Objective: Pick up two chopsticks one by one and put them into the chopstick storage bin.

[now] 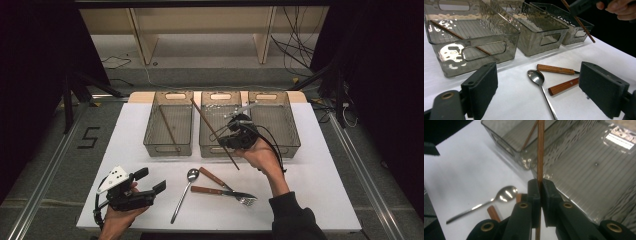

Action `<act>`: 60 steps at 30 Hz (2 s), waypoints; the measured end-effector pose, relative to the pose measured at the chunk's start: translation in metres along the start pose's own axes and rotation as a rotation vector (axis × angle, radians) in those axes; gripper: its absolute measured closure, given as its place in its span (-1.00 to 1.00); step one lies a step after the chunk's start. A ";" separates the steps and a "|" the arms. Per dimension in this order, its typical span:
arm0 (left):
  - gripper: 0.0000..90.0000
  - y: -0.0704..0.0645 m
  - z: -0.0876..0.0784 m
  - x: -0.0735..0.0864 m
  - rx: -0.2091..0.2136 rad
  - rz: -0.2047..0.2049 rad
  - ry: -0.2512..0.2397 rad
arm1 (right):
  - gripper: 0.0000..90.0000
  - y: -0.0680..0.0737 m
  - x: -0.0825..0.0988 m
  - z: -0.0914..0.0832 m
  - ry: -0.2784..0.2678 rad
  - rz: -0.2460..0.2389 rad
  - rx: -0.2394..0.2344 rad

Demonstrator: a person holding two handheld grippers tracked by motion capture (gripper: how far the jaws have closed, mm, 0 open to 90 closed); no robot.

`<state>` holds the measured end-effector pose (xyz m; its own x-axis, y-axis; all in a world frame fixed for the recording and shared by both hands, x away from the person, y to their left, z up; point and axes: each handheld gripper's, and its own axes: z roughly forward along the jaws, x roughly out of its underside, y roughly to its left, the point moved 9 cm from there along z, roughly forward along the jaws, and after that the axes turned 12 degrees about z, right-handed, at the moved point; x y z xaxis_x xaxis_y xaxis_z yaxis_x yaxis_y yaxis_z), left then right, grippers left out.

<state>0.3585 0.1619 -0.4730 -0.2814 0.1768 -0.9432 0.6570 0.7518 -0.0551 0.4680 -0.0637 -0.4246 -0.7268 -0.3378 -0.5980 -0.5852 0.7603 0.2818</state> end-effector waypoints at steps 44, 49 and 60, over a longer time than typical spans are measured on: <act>-0.66 0.000 -0.002 -0.001 0.008 -0.002 -0.007 | 0.91 0.024 -0.095 0.065 -0.106 0.128 -0.071; -0.66 0.000 -0.002 -0.001 0.010 -0.001 -0.007 | 0.91 0.029 -0.102 0.070 -0.111 0.130 -0.074; -0.66 0.000 -0.002 -0.002 0.010 -0.004 -0.012 | 0.91 0.035 -0.114 0.083 -0.117 0.150 -0.079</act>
<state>0.3577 0.1634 -0.4704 -0.2760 0.1658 -0.9468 0.6631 0.7459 -0.0626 0.5599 0.0476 -0.4087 -0.7636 -0.1538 -0.6271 -0.5036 0.7498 0.4293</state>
